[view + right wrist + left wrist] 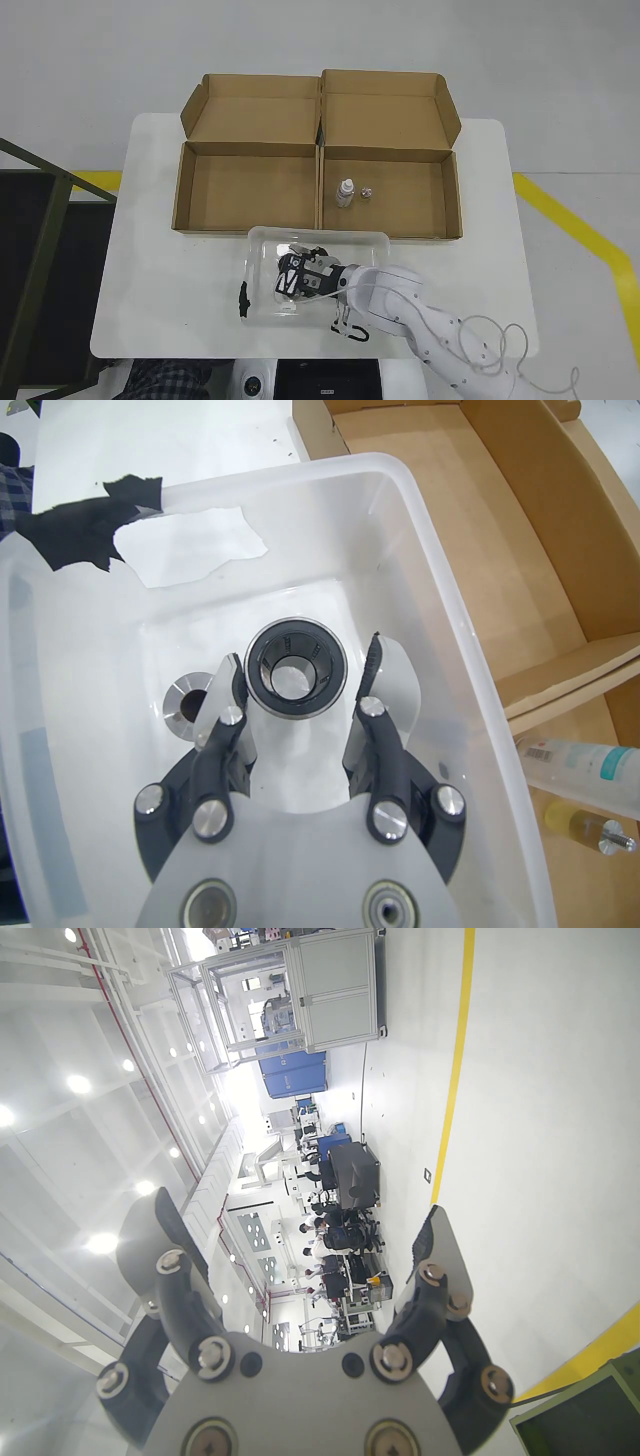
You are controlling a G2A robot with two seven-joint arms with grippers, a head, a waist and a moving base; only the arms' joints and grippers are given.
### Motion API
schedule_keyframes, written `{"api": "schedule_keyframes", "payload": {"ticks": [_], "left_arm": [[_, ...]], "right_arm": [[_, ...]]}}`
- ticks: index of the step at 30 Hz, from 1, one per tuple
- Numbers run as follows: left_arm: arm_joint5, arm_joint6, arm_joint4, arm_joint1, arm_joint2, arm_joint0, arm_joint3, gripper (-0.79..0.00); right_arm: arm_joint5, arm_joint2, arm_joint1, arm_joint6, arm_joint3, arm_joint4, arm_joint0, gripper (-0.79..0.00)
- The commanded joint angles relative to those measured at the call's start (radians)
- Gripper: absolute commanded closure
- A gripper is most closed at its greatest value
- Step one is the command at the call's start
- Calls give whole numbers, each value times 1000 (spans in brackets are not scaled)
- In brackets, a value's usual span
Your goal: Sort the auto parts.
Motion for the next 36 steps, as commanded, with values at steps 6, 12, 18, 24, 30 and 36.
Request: {"api": "schedule_keyframes", "payload": {"ticks": [6,12,18,24,30,36], "left_arm": [[0,0,0,0,0,0,0,-785],[0,0,0,0,0,0,0,-785],[0,0,0,0,0,0,0,-785],[0,0,0,0,0,0,0,-785],[0,0,0,0,0,0,0,-785],[0,0,0,0,0,0,0,-785]], "right_arm": [[-18,-12,-10,1,30,13,26,-388],[-21,-22,-19,2,52,18,48,-357],[-30,-27,-24,0,56,14,51,-114],[-40,-11,-19,-14,23,11,28,0],[-53,34,-8,-42,-40,24,-7,0],[-83,90,4,-80,-93,79,-38,0]]}}
